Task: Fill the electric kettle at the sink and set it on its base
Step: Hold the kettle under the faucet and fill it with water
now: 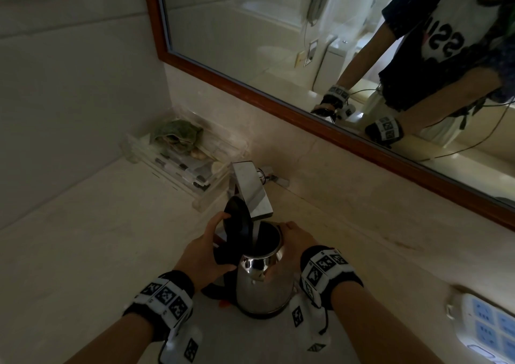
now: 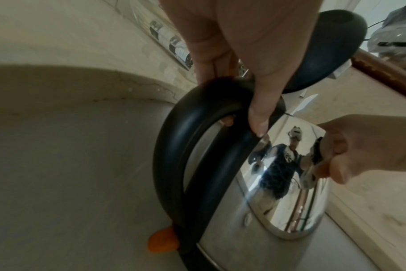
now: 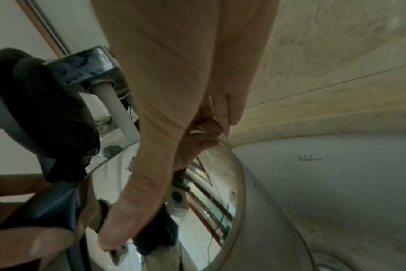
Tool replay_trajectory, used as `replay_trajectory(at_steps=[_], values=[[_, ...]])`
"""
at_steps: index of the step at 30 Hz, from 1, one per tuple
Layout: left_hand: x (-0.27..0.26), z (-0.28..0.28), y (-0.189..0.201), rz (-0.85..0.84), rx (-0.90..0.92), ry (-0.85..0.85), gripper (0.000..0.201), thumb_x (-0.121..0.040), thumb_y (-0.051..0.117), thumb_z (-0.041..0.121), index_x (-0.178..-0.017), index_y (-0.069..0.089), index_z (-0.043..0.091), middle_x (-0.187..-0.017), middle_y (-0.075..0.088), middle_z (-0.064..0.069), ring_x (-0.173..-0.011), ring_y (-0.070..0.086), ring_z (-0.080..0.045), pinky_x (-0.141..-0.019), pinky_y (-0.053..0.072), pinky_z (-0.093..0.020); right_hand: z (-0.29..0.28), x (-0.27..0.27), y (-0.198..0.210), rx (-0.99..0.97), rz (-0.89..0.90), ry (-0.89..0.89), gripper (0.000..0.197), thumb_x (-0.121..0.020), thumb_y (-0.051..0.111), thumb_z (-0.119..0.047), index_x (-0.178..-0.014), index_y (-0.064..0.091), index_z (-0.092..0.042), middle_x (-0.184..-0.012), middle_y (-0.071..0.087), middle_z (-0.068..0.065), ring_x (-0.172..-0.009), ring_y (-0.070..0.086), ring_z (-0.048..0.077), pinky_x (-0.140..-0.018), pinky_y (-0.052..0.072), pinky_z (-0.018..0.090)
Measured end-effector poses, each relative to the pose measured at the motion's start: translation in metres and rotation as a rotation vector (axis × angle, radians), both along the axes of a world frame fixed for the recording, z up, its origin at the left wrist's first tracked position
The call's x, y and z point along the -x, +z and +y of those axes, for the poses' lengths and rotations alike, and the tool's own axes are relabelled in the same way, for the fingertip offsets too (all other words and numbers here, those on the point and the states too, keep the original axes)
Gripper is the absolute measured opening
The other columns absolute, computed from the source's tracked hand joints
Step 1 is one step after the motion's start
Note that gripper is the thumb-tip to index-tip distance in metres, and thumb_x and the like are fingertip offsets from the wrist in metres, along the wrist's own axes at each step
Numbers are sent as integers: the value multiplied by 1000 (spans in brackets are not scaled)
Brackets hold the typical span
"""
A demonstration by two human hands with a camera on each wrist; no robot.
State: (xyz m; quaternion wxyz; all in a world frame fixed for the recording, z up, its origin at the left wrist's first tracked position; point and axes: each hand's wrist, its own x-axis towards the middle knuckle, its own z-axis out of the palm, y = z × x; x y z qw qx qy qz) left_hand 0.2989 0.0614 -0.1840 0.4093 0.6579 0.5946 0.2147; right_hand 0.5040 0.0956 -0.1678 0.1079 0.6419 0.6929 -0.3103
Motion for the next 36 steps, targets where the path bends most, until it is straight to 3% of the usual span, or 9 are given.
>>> replay_trajectory(at_steps=[9,12,22,27,32,36], values=[[-1,-4,0,12,-13,-16,88,-65,78,15,-111,13,53,-84,49,15,-84,54,-13,-77,41,-25,0,0,1,7,-23,8,101,-65,83,-37,-146,27,-15,-145,32,7,-131,43,29,-108,41,37],[0,-4,0,8,-11,-24,88,-65,78,15,-111,14,53,-85,49,14,-85,54,-14,-77,41,-25,1,1,1,18,-36,11,105,-62,85,-40,-146,27,-15,-146,33,8,-131,43,30,-107,41,38],[-2,-2,0,-18,47,21,97,-63,78,13,-124,12,47,-87,53,7,-85,55,-15,-76,42,-26,6,1,0,4,-55,-1,92,-67,80,-37,-143,33,-14,-142,36,8,-127,48,31,-104,43,38],[-2,-1,0,-34,51,21,98,-63,79,13,-116,7,52,-93,54,1,-88,55,-18,-76,44,-29,4,1,1,21,-47,6,112,-50,89,-46,-142,33,-17,-139,38,4,-125,49,28,-104,45,39],[-2,-1,1,-41,55,23,100,-64,79,12,-128,9,43,-92,53,1,-89,54,-18,-77,42,-28,2,0,2,22,-42,20,113,-52,88,-46,-145,29,-20,-142,36,4,-128,46,27,-107,43,40],[-1,-3,0,-53,49,14,97,-64,79,11,-117,9,53,-92,53,2,-90,54,-19,-78,42,-29,2,1,4,24,-62,31,107,-58,86,-45,-145,29,-19,-143,34,6,-129,45,29,-107,43,39]])
